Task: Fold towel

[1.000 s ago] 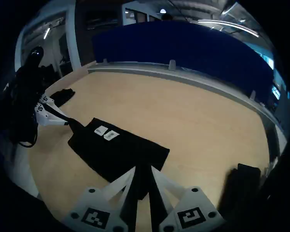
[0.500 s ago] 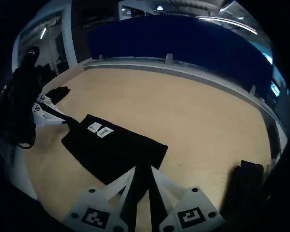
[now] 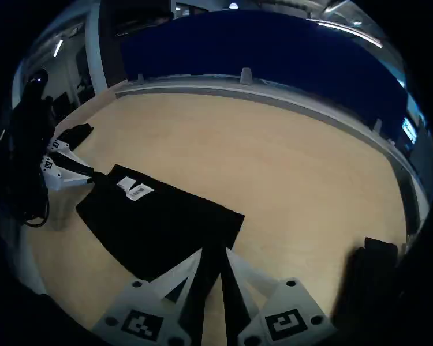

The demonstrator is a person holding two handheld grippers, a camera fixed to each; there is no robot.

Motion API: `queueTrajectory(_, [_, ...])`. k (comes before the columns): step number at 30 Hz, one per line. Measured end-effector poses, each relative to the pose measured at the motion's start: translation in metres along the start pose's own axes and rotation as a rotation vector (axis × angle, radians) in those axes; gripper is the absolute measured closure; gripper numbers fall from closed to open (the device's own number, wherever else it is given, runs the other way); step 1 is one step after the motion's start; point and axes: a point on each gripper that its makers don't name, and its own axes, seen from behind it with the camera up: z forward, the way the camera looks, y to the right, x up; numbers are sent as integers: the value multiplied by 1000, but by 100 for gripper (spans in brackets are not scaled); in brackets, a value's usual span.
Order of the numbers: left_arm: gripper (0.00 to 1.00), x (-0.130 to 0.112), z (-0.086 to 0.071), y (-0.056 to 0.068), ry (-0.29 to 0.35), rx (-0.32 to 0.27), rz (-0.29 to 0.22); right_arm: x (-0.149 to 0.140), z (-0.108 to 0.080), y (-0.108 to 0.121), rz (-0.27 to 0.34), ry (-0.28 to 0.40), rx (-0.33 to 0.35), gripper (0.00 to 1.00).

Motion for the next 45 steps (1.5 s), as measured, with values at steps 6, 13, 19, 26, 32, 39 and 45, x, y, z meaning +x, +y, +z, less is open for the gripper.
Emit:
queueTrajectory(6, [68, 3, 5, -10, 8, 33, -13, 3, 7, 9, 12, 4, -42, 82])
queueTrajectory(13, [62, 10, 3, -20, 30, 57, -17, 6, 6, 13, 16, 9, -53, 51])
queueTrajectory(19, [36, 12, -1, -26, 38, 67, -38, 7, 5, 18, 14, 10, -66, 31])
queueTrajectory(26, [6, 11, 0, -24, 42, 57, -75, 6, 3, 16, 29, 13, -58, 19])
queueTrajectory(32, [5, 10, -2, -21, 46, 55, -84, 5, -3, 14, 30, 17, -55, 18])
queueTrajectory(39, [5, 1, -14, -18, 44, 73, -88, -5, -13, 10, 21, 10, -43, 18])
queueTrajectory(45, [5, -16, -32, -12, 37, 87, -124, -21, -24, 2, 5, -7, -25, 18])
